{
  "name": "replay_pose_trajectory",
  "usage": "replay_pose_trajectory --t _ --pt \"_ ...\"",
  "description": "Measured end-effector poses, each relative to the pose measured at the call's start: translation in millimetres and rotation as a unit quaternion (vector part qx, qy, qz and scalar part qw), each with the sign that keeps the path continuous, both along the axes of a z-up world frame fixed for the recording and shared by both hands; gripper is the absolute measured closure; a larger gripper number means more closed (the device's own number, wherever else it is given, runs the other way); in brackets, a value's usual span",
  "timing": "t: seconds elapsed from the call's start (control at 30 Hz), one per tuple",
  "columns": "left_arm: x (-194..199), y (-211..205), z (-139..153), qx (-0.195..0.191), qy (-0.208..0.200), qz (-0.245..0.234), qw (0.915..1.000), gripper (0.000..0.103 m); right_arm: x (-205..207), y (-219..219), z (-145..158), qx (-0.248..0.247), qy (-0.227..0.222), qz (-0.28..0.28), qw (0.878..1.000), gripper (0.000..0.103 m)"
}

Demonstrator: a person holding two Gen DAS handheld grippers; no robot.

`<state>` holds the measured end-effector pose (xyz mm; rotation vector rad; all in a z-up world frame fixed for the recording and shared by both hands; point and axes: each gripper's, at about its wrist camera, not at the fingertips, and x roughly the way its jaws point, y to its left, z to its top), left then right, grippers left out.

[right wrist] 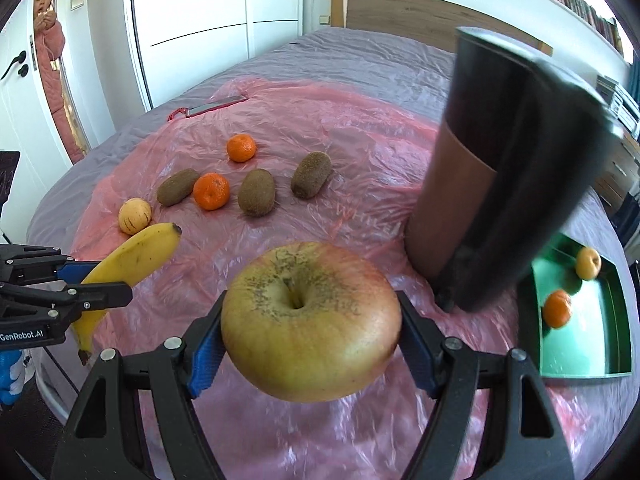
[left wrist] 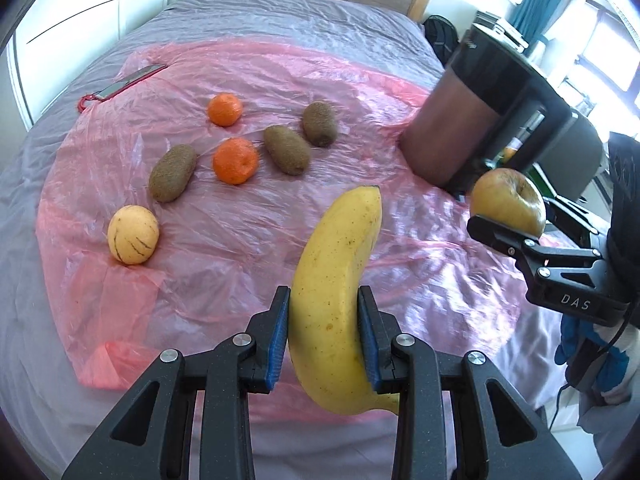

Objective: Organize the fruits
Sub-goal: 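Carry the banana and apple in both tools over the green tray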

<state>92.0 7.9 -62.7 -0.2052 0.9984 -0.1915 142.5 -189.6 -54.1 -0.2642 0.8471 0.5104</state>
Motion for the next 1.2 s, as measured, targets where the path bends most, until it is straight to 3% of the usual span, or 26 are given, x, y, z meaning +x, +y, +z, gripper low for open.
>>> replay_pose_trajectory --t 0.3,0.67,0.97,1.2 --pt "-18 -50 26 -0.019 -0.015 -0.061 0.9978 0.075 -33 -62 18 0.017 -0.011 -0.057 0.998 0.0" --pt "-29 -131 46 -0.018 -0.016 -0.15 0.9883 0.075 -63 -168 28 0.034 -0.024 -0.148 0.988 0.0" --pt "-22 -191 51 -0.013 -0.01 -0.203 0.979 0.075 -73 -238 26 0.04 -0.032 -0.205 0.977 0.0" --pt "5 -250 61 -0.013 -0.022 -0.238 0.9709 0.075 -59 -278 33 0.042 -0.047 -0.232 0.971 0.0"
